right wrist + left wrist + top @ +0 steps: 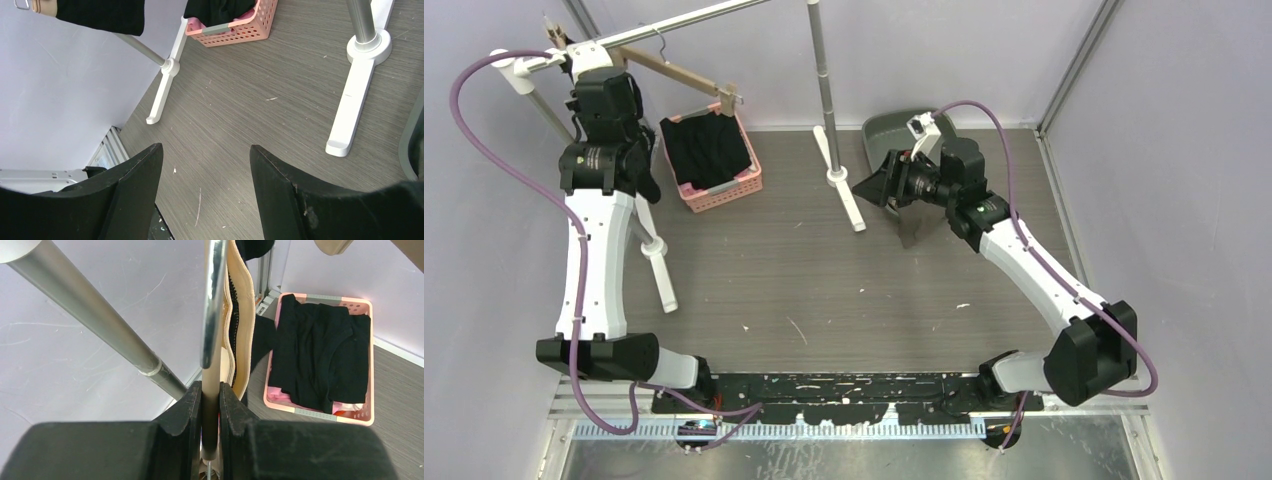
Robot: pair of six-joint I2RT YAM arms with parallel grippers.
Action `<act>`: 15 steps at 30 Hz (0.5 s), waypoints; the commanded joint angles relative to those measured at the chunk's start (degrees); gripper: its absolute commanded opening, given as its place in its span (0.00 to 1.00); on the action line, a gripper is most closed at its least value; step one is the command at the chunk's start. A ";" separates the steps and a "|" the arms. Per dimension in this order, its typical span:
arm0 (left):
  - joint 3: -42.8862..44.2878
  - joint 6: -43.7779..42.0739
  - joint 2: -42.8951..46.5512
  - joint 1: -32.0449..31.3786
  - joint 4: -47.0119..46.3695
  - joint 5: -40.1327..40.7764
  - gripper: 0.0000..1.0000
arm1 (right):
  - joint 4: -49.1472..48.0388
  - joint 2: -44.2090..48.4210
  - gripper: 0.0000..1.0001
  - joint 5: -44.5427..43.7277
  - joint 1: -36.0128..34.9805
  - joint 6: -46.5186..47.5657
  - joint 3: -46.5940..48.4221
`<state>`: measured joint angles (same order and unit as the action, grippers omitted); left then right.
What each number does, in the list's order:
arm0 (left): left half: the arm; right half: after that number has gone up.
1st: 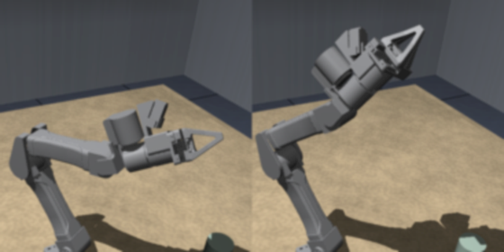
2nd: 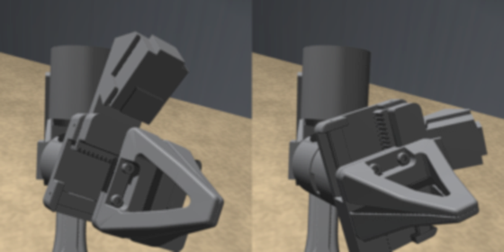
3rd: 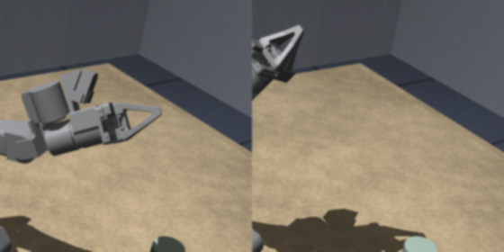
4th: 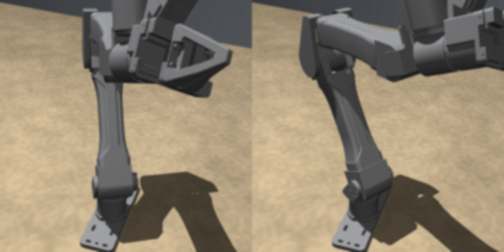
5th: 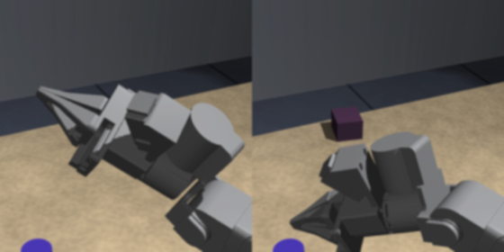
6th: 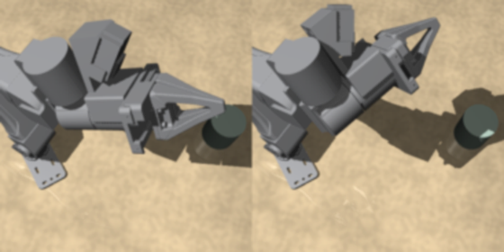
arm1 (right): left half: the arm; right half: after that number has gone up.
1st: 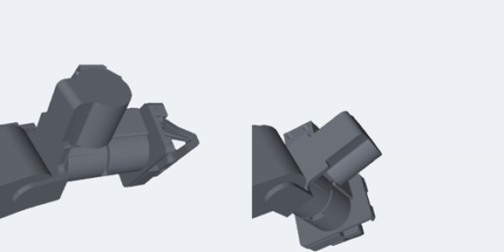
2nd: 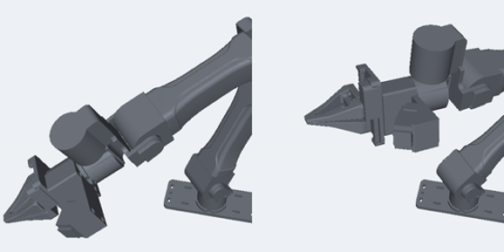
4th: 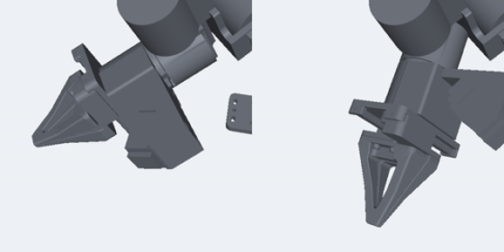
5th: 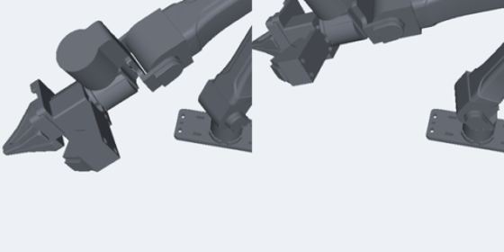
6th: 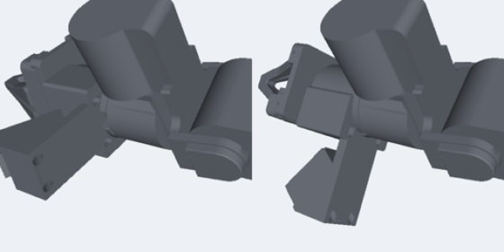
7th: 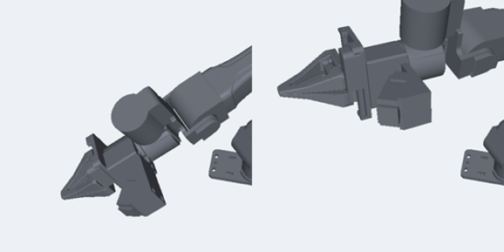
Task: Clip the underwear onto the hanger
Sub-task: Place the hanger on the clothesline.
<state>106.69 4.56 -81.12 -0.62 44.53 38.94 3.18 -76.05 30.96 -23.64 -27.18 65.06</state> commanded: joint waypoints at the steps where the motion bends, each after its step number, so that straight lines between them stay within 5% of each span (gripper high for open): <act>1: 3.32 -0.72 2.54 0.36 -5.14 -0.53 0.00 | -4.82 0.13 0.70 0.33 -0.40 -0.81 0.74; 15: 2.36 0.54 6.06 0.36 -4.75 -1.96 0.00 | -6.37 -1.41 0.70 1.29 -0.96 -1.17 0.57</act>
<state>106.69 4.80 -78.91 -0.62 46.19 36.77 0.75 -77.10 31.22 -24.12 -27.81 64.99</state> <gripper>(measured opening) 0.139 0.700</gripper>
